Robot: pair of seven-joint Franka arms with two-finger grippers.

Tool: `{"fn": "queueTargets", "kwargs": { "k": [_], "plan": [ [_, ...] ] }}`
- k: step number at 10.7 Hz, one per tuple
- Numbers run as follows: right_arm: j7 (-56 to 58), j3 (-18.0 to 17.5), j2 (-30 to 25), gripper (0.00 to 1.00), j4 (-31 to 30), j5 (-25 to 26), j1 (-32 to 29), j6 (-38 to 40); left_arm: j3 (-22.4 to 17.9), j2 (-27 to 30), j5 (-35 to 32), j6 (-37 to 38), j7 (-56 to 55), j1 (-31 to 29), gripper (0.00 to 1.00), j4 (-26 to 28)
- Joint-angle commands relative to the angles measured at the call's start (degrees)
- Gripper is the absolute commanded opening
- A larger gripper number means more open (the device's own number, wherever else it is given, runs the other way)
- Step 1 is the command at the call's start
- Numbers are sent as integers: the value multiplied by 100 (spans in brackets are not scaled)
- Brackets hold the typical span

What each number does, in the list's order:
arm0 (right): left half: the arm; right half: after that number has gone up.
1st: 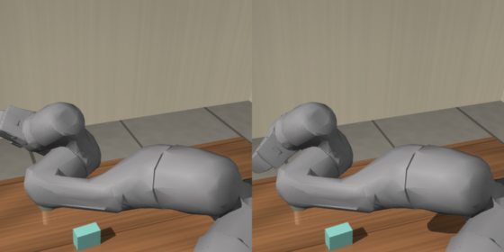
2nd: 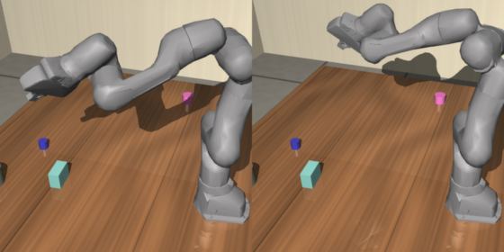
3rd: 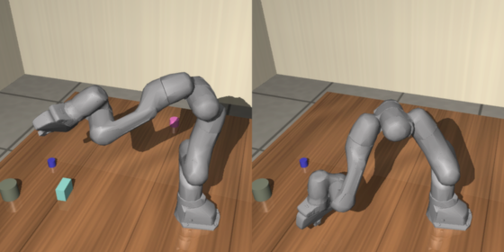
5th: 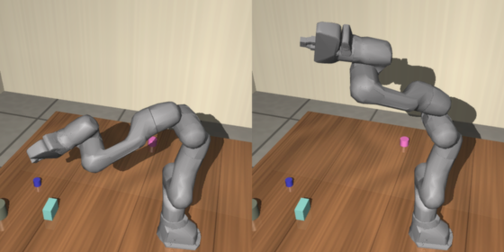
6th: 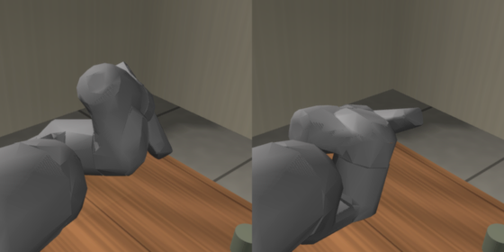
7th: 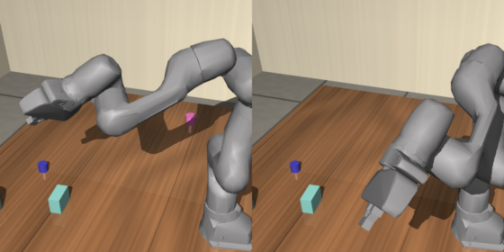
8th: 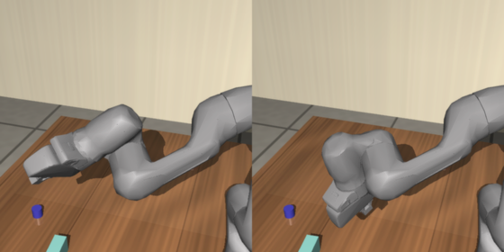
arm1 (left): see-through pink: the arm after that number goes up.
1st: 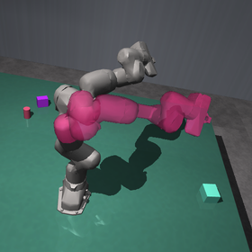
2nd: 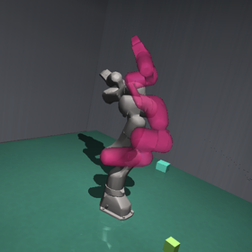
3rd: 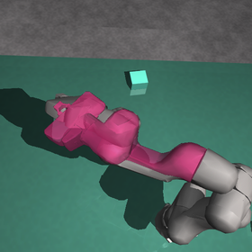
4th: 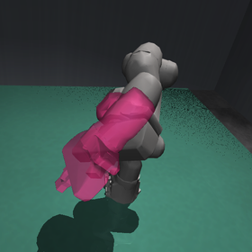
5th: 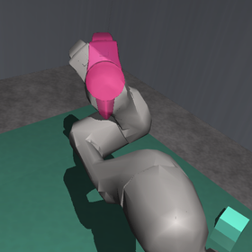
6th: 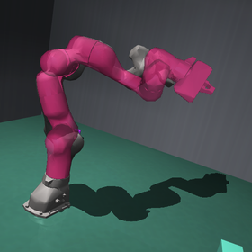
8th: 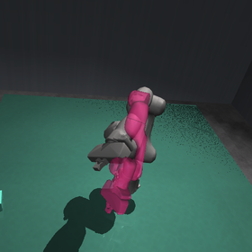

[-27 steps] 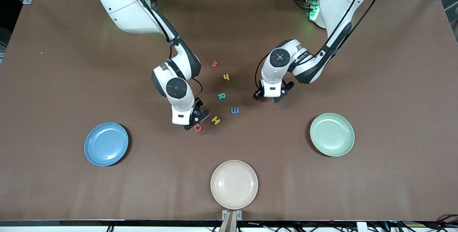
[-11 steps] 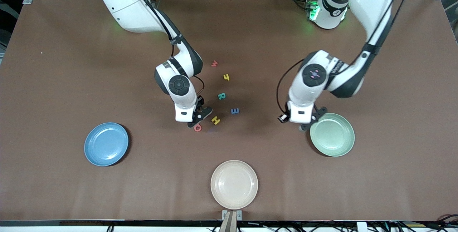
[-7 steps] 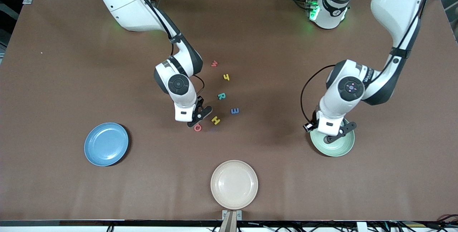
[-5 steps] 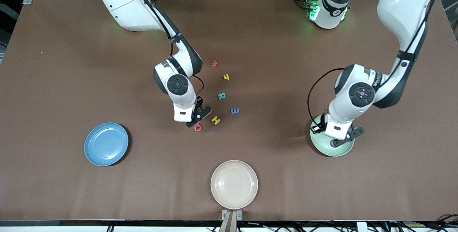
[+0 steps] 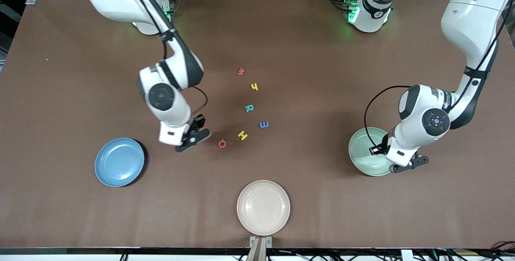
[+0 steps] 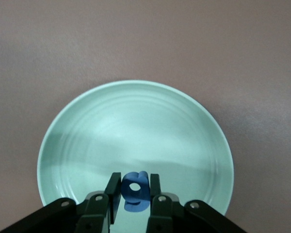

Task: Sort uppercase to blue plate, lowercase to green plate
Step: 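Drop the g on the green plate while the right gripper carries the M, then release the M on the blue plate while the left gripper reaches the m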

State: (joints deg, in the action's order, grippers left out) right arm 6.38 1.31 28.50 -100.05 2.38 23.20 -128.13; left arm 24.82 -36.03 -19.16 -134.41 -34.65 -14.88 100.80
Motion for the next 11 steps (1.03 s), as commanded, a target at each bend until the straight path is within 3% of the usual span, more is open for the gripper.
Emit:
{"fn": "queueTargets", "kwargs": {
  "k": [1, 4, 7, 8, 9, 10, 11],
  "plan": [
    [39, -26, -64, 0, -85, 86, -665, -45, 76, -27, -79, 90, -6, 3, 100, -113],
    [47, 0, -2, 0, 20, 560, -1377, -159, 163, 8, 43, 99, -644, 212, 100, -113],
    [870, 0, 42, 0, 29, 843, -2072, -361, 164, -9, 131, 99, -1181, 1002, 100, -157],
    [1074, 0, 77, 20, 20, 834, -2178, -484, 155, -44, 140, 90, -1671, 1292, 100, -200],
    [1084, -8, 120, 64, 29, 825, -2196, -511, 155, -114, 140, 90, -2077, 1564, 100, -279],
    [1085, -8, 156, 100, 29, 790, -2196, -511, 155, -124, 158, 90, -2637, 1759, 100, -289],
    [1111, 0, 165, 100, 29, 851, -2170, -503, 155, -115, 158, 90, -3313, 2022, 100, -297]
  ]
}}
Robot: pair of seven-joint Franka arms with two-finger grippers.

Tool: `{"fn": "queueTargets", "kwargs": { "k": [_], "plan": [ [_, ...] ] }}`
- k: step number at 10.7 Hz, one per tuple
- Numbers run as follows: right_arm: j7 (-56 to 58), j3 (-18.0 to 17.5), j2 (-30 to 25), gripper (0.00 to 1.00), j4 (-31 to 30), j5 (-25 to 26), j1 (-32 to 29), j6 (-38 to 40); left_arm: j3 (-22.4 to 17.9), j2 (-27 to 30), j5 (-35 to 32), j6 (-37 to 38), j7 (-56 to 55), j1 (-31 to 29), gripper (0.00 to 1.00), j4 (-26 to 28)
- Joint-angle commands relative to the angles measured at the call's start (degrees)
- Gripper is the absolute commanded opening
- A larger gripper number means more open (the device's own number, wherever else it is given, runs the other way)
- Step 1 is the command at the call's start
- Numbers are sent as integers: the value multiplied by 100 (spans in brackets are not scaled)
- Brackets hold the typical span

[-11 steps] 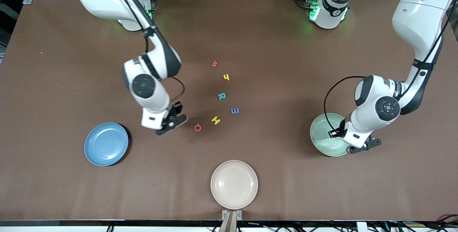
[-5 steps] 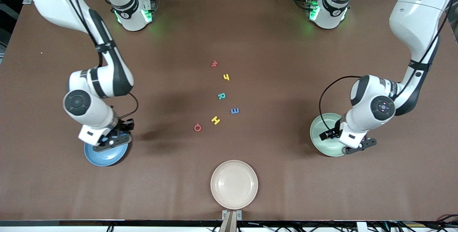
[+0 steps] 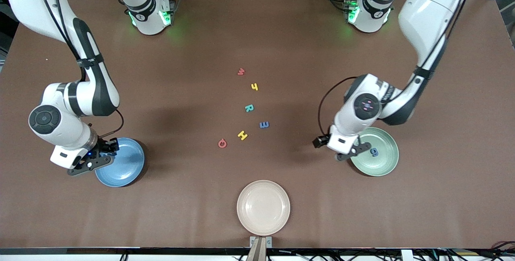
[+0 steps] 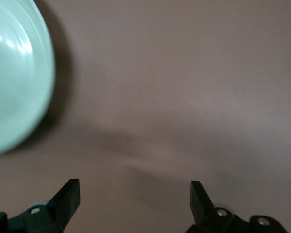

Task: Sort uppercase to blue plate, lowercase to green plate
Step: 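Release the M on the blue plate while the left gripper reaches the m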

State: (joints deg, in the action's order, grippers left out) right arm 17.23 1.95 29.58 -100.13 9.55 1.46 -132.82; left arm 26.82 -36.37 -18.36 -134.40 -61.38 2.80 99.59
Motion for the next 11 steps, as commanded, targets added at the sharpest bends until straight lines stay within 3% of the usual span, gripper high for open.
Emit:
{"fn": "queueTargets", "kwargs": {
  "k": [1, 8, 11],
  "plan": [
    [26, -63, 65, 100, 38, 143, 56, -25, -54, -89, 61, 90, -1570, 552, 100, -186],
    [17, -72, 109, 100, 38, 143, 65, -34, -89, -642, 219, 90, -5950, 1530, 100, -598],
    [9, -81, 118, 100, 38, 143, 65, -34, -98, -827, 219, 90, -7078, 1812, 100, -836]
  ]
}}
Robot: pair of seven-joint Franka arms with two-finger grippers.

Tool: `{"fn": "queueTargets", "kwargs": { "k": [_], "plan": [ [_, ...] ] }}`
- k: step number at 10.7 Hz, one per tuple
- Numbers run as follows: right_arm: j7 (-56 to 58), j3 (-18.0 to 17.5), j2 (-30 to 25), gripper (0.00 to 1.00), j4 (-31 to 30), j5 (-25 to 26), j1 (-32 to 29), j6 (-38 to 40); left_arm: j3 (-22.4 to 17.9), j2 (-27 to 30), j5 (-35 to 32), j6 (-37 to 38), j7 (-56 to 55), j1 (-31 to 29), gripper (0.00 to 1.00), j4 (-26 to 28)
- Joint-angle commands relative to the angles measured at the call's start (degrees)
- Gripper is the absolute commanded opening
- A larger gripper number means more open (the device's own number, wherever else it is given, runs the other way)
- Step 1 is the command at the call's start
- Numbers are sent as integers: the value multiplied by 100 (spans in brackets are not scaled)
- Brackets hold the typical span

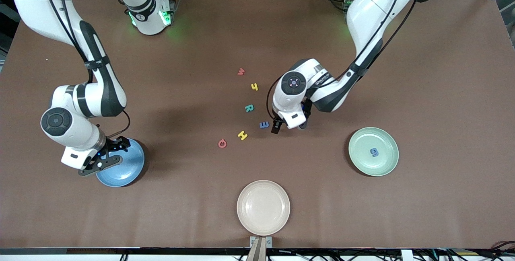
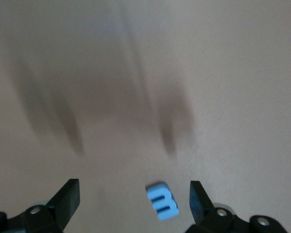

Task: Sort uppercase to blue plate, lowercase to green plate
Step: 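Grasp the blue lowercase m with the left gripper and lift it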

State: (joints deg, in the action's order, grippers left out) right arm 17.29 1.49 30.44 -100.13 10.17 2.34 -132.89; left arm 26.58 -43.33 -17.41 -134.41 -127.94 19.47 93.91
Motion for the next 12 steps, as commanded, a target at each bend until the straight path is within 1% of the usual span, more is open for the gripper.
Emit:
{"fn": "queueTargets", "kwargs": {
  "k": [1, 4, 5, 6, 10, 12],
  "plan": [
    [11, -34, 41, 100, 38, 73, -23, -26, -82, -175, 124, 91, -625, 145, 100, -277],
    [11, -34, 41, 100, 38, 82, -23, -26, -100, -271, 133, 91, -1189, 101, 100, -294],
    [11, -34, 49, 100, 29, 73, -23, -35, -100, -420, 203, 91, -1364, 118, 100, -477],
    [11, -34, 58, 100, 37, 82, -23, -35, -100, -474, 264, 91, -1531, 136, 100, -514],
    [11, -34, 102, 100, 38, 82, -31, -79, -117, -597, 282, 91, -1629, 250, 100, -575],
    [11, -34, 102, 100, 37, 82, -40, -79, -135, -676, 274, 91, -1603, 364, 100, -725]
  ]
}}
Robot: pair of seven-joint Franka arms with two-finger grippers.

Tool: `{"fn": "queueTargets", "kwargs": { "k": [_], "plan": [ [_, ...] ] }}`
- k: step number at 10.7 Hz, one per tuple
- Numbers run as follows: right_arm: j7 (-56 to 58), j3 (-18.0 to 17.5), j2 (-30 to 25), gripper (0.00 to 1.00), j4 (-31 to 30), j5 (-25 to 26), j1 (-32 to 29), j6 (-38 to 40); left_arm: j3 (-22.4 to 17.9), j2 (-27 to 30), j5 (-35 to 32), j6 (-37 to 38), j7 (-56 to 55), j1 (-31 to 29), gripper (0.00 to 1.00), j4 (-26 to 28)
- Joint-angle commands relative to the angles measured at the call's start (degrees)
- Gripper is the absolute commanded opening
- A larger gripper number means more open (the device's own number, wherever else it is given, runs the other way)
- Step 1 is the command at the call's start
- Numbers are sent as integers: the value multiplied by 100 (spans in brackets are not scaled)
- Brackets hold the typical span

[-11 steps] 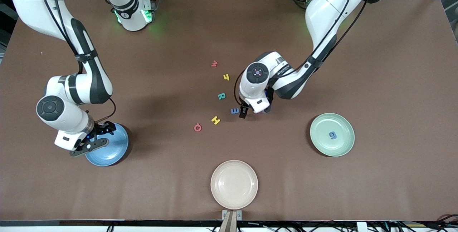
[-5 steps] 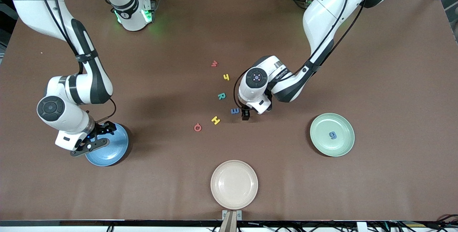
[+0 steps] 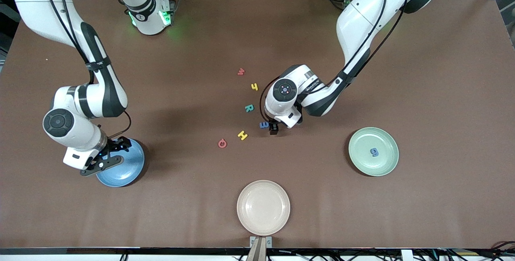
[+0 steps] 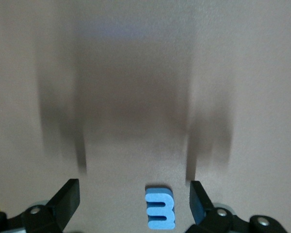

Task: Sort uppercase to blue plate, lowercase to green plate
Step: 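Grasp the blue lowercase m with the left gripper and lift it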

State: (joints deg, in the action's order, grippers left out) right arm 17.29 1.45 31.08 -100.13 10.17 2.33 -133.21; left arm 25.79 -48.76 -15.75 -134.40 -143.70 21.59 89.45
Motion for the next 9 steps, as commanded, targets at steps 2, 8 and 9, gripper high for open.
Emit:
{"fn": "queueTargets", "kwargs": {
  "k": [2, 8, 9],
  "plan": [
    [11, -30, 38, 100, 29, 82, -31, -47, -109, -142, 108, 89, 8, 170, 100, -297],
    [11, -30, 65, 100, 29, 82, -40, -56, -144, -318, 81, 89, 96, 284, 92, -534],
    [11, -30, 65, 100, 38, 82, -40, -56, -144, -327, 81, 89, 105, 301, 90, -534]
  ]
}}
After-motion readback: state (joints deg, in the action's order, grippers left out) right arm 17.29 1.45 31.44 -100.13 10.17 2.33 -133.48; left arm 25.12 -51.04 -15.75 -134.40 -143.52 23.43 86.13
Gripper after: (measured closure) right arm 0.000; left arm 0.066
